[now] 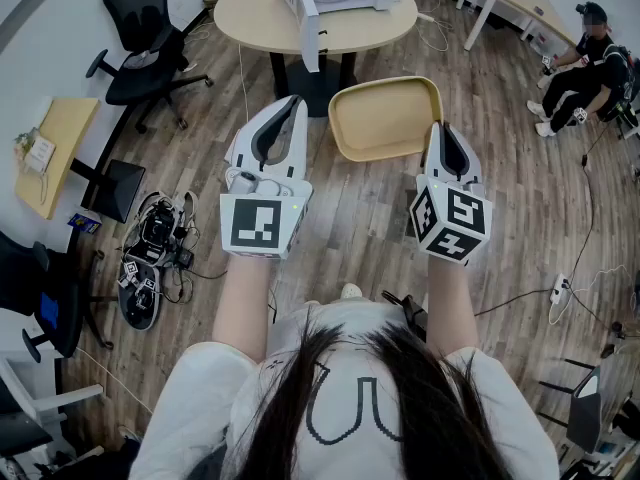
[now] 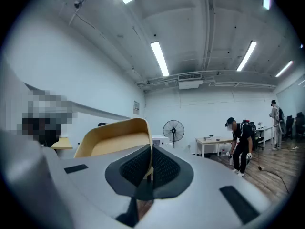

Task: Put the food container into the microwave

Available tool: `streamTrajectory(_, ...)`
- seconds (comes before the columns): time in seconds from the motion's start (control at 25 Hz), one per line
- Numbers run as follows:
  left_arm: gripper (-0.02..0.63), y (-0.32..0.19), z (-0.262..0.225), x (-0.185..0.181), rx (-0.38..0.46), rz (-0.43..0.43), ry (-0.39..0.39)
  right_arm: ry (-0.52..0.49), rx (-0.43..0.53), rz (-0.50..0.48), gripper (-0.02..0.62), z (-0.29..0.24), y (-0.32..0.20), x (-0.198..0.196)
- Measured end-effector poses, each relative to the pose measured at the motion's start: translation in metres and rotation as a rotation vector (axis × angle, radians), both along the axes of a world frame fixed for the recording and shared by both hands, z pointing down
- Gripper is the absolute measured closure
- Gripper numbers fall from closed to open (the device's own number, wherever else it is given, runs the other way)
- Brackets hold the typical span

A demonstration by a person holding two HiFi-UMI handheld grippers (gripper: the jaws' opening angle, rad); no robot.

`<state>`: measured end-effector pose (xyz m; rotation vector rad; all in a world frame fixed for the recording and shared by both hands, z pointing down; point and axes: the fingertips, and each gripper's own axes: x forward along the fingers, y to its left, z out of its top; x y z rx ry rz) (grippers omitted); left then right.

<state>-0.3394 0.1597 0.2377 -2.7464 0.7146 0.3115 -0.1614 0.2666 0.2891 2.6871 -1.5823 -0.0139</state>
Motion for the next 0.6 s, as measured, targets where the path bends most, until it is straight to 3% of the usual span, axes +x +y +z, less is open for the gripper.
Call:
streamTrajectory(0.16,0.598,0.001,0.005,0.012,-0.035,-0.003,-0.024,-0.007,0.002,0.009,0.560,-0.002,0.005,0.010)
streamTrajectory(0.32,0.598,0.007,0.000,0.027,0.000,-0.001,-0.018,-0.007,0.007,0.001,0.560,-0.003,0.006,0.024)
streamTrajectory(0.6,0.598,0.015,0.005,0.058,-0.010,-0.040,-0.033,-0.008,0.015,-0.050,0.560,-0.001,0.008,0.052)
